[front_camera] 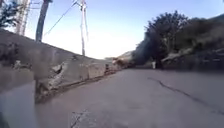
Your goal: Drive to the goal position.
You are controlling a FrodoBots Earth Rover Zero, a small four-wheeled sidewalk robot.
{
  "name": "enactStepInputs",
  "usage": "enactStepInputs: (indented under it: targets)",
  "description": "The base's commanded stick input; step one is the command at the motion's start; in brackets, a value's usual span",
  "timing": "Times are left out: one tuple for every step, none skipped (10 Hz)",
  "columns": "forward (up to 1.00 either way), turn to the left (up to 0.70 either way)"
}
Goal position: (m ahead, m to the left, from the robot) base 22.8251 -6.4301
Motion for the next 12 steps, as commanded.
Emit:
enactStepInputs:
  targets:
    - [0.70, 0.00]
    - [0.70, 0.00]
    - [0.70, 0.00]
    - [0.70, 0.00]
    - [0.70, 0.00]
    - [0.70, 0.00]
    - [0.70, 0.00]
    - [0.70, 0.00]
    - [0.70, 0.00]
    - [0.70, -0.27]
    - [0.70, -0.27]
    - [0.70, -0.27]
